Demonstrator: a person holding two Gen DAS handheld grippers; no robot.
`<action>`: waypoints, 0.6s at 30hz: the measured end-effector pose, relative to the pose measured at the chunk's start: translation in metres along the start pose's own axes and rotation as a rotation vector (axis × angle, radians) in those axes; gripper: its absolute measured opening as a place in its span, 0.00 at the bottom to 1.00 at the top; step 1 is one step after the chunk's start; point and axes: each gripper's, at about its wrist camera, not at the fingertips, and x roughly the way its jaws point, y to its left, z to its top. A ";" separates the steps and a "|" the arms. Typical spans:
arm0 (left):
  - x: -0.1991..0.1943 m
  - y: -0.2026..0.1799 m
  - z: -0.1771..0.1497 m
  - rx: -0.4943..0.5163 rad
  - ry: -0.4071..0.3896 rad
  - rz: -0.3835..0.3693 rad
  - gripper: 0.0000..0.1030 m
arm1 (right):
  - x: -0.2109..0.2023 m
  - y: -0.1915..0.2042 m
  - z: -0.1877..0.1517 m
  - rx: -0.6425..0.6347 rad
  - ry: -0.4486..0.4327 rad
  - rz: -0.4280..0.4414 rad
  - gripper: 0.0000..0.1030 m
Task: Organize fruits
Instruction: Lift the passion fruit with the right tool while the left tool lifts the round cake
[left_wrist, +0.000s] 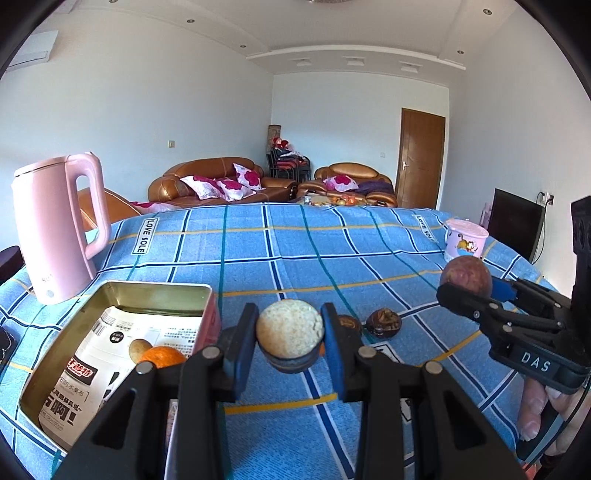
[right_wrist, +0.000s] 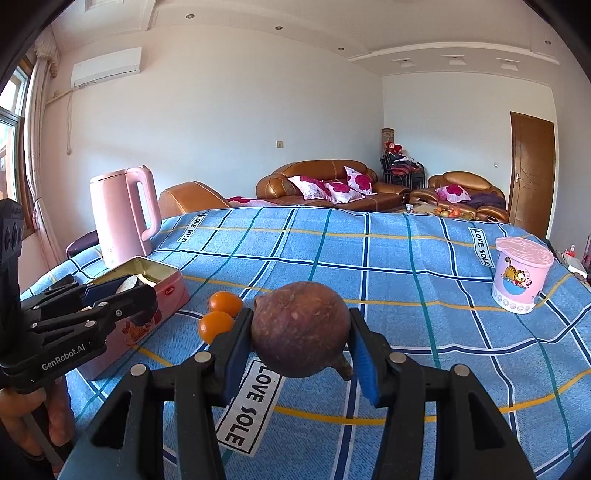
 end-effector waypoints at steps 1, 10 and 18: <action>0.000 0.000 0.000 0.001 -0.003 0.000 0.35 | -0.001 0.000 0.000 -0.001 -0.004 -0.001 0.51; -0.007 -0.001 -0.001 0.007 -0.034 0.005 0.35 | -0.008 0.003 -0.001 -0.013 -0.038 -0.004 0.51; -0.011 -0.003 -0.001 0.015 -0.056 0.010 0.35 | -0.013 0.004 -0.003 -0.019 -0.060 -0.009 0.51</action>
